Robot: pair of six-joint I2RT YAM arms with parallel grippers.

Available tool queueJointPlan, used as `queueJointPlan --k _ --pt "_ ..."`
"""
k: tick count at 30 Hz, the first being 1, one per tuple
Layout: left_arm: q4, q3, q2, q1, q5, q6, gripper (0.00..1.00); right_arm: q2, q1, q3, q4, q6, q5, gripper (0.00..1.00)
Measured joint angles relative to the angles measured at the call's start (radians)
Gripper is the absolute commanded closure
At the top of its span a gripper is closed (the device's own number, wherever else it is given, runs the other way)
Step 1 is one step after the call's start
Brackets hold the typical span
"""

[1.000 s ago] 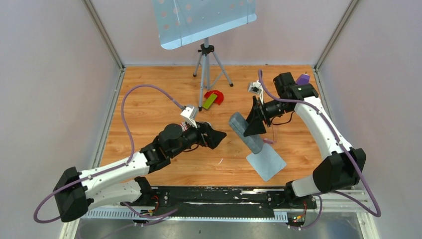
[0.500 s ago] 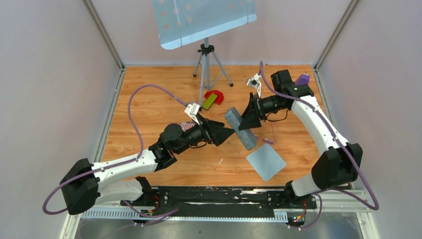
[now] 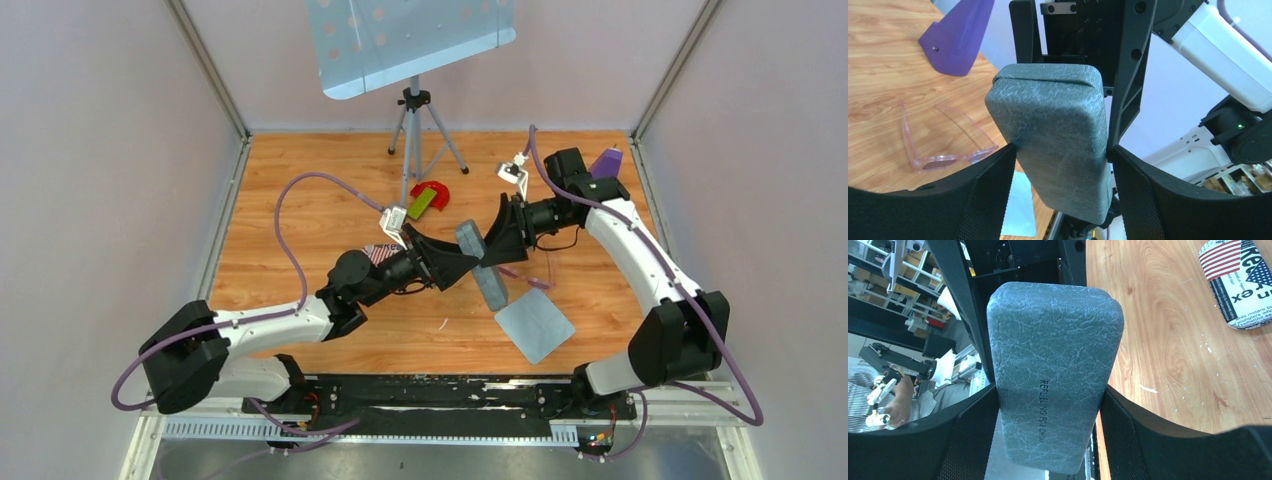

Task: Organize the sunglasses
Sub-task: Open the sunglasses case at the center of the board.

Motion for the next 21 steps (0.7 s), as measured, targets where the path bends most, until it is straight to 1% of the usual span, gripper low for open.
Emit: queueJointPlan --k 7,9,11,14,17,21 --pt "0.124 -0.029 0.046 0.011 0.031 -0.051 0.59 -0.024 -0.008 -0.02 0.016 0.0 0.012 0.66" --pt "0.151 -0.042 0.052 0.017 0.041 -0.063 0.71 -0.024 -0.009 -0.023 0.02 0.0 0.018 0.66" --pt "0.177 -0.058 0.053 0.026 0.054 -0.076 0.79 -0.024 -0.012 -0.024 0.024 0.001 0.026 0.64" --pt "0.202 -0.076 0.052 0.044 0.08 -0.079 0.99 -0.024 -0.03 -0.025 0.027 0.002 0.03 0.63" --pt "0.202 -0.089 0.043 0.06 0.082 -0.077 1.0 -0.018 -0.061 -0.025 0.022 0.002 0.019 0.62" --pt "0.156 -0.093 0.016 0.065 0.08 -0.061 1.0 0.008 -0.067 -0.024 0.002 0.002 -0.004 0.63"
